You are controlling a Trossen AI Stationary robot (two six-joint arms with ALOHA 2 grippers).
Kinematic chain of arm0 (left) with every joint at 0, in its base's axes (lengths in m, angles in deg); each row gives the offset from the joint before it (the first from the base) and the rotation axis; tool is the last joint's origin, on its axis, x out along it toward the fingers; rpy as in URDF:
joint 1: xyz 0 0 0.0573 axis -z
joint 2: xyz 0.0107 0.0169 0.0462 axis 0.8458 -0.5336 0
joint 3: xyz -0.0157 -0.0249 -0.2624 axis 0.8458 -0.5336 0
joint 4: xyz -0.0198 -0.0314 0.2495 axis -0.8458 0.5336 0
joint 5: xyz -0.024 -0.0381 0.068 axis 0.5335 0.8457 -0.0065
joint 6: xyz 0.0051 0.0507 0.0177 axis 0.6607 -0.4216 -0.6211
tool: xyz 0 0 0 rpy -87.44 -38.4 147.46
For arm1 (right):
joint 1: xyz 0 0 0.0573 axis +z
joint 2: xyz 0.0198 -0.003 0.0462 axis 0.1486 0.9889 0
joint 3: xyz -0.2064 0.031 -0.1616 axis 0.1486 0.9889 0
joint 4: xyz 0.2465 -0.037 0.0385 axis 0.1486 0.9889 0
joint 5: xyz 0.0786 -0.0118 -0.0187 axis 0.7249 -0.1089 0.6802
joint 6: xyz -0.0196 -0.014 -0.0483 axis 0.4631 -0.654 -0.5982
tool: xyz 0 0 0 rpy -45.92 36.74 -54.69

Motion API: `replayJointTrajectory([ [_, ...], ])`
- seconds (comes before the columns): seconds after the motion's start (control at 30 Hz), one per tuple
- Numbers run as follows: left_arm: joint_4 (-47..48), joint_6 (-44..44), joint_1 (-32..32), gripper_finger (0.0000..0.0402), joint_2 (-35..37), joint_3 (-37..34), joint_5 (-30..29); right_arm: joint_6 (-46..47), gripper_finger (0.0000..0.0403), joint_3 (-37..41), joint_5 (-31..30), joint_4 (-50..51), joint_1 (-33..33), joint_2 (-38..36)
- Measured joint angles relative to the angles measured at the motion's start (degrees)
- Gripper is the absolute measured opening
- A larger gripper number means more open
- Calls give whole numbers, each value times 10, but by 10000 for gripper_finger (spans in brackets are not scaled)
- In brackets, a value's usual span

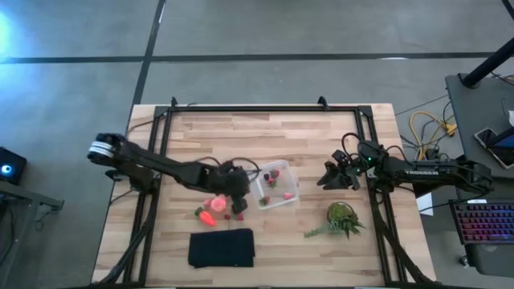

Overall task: Pick and placing Produce into tupperware
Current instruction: Put the red cherry into the container, then put the red strawberry into the container

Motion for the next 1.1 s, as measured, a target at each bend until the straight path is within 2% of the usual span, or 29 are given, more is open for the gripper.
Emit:
replayJointTrajectory([
  [0.1, -2, -43, -20, 79, 2, 17, -1, -11, 219, 0, 0, 1, 0, 0],
  [0.23, 0, -54, -48, 93, -47, 43, 5, -19, 219, 0, 0, 3, -3, 1],
  [0.5, -2, -54, -61, 194, -133, 112, 13, -12, 219, 0, 0, 3, -3, 1],
  [0.6, 41, -54, -61, 227, -132, 132, 13, -10, 219, 0, 0, 4, -3, 1],
  [0.67, 106, -43, -63, 235, -121, 144, 5, -10, 219, 0, 0, 5, -2, 1],
  [0.77, 245, 30, -73, 237, -91, 156, -31, -13, 219, 0, 0, 6, -3, 3],
  [0.83, 340, 121, -95, 232, -72, 154, -42, -19, 219, 0, 0, 9, -3, 4],
  [0.93, 444, 301, -142, 222, -49, 135, -6, -25, 219, 0, 0, 13, -4, 6],
  [1.0, 447, 372, -170, 215, -37, 119, 31, -29, 219, 0, 0, 14, -4, 8],
  [1.1, 408, 396, -192, 208, -30, 96, 66, -34, 219, 0, -5, 14, -5, 12],
])
